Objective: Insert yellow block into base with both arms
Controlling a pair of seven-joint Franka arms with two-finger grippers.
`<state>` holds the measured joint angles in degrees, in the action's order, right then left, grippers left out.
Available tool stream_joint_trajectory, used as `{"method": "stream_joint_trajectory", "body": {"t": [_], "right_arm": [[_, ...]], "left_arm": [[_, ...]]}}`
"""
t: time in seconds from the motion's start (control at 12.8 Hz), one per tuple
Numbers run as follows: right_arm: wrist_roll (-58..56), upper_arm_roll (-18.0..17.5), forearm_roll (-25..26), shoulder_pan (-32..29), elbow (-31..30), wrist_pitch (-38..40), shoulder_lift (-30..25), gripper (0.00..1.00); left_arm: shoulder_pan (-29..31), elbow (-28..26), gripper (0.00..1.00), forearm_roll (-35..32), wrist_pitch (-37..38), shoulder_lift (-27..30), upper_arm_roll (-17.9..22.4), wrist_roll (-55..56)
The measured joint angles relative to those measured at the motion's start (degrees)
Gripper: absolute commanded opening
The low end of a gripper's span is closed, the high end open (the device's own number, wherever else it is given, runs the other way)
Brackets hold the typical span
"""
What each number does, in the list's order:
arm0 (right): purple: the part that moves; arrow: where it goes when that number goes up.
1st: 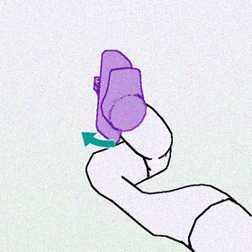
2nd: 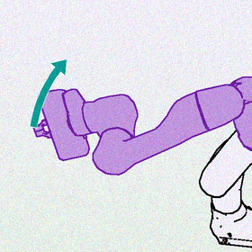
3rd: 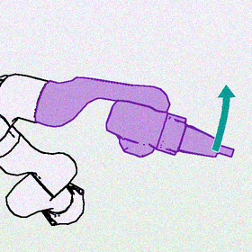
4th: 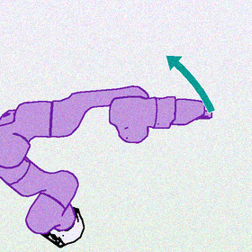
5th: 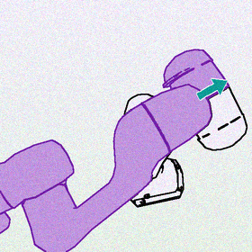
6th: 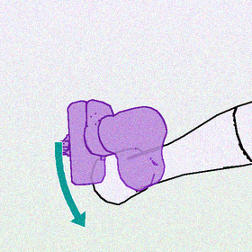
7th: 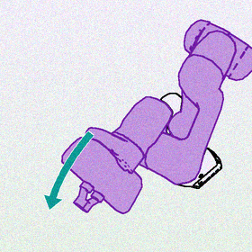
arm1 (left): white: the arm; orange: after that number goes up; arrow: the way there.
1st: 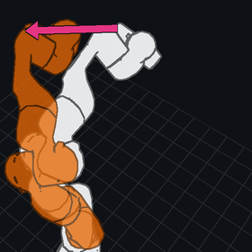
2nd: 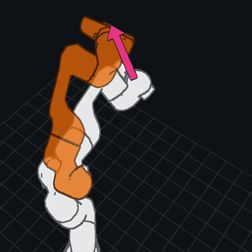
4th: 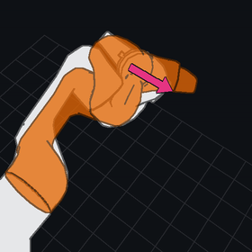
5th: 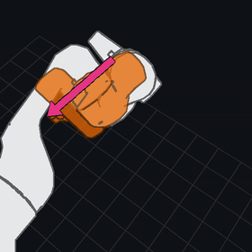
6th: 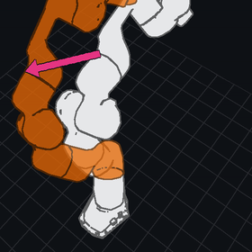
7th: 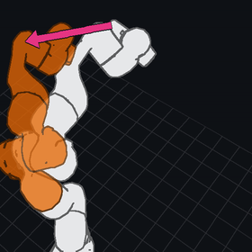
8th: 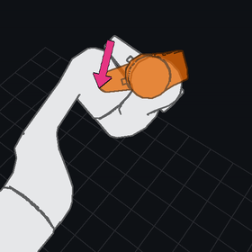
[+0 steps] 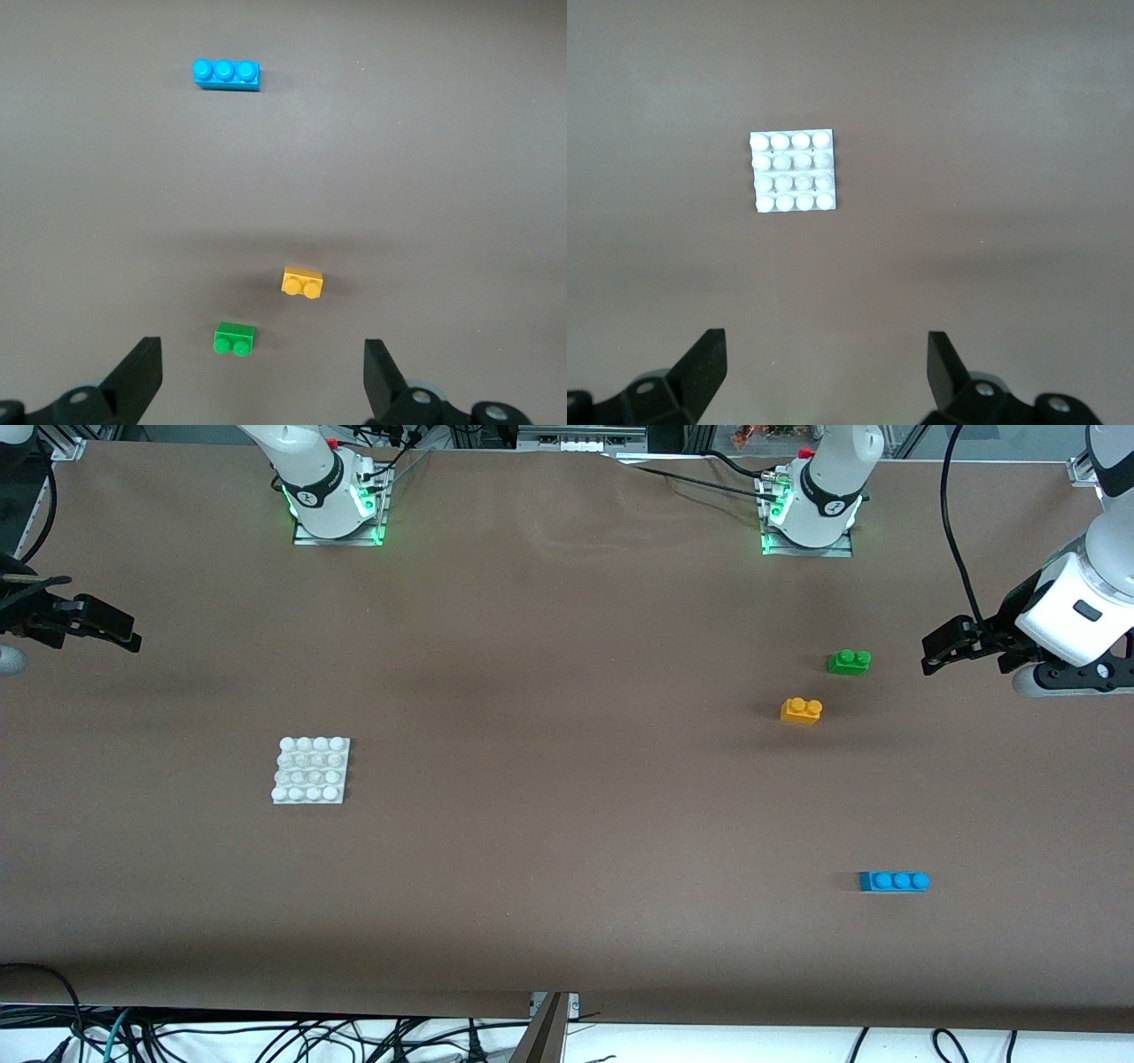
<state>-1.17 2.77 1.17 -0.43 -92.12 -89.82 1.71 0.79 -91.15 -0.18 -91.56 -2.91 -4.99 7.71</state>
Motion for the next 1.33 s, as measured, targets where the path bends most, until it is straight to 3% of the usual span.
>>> {"method": "stream_joint_trajectory", "body": {"t": [1.33], "right_arm": [[1.2, 0.0, 0.0, 0.0, -0.1, 0.0, 0.0, 1.00]], "left_arm": [[0.0, 0.0, 1.00, 0.0, 0.0, 0.0, 0.0, 0.0]]}}
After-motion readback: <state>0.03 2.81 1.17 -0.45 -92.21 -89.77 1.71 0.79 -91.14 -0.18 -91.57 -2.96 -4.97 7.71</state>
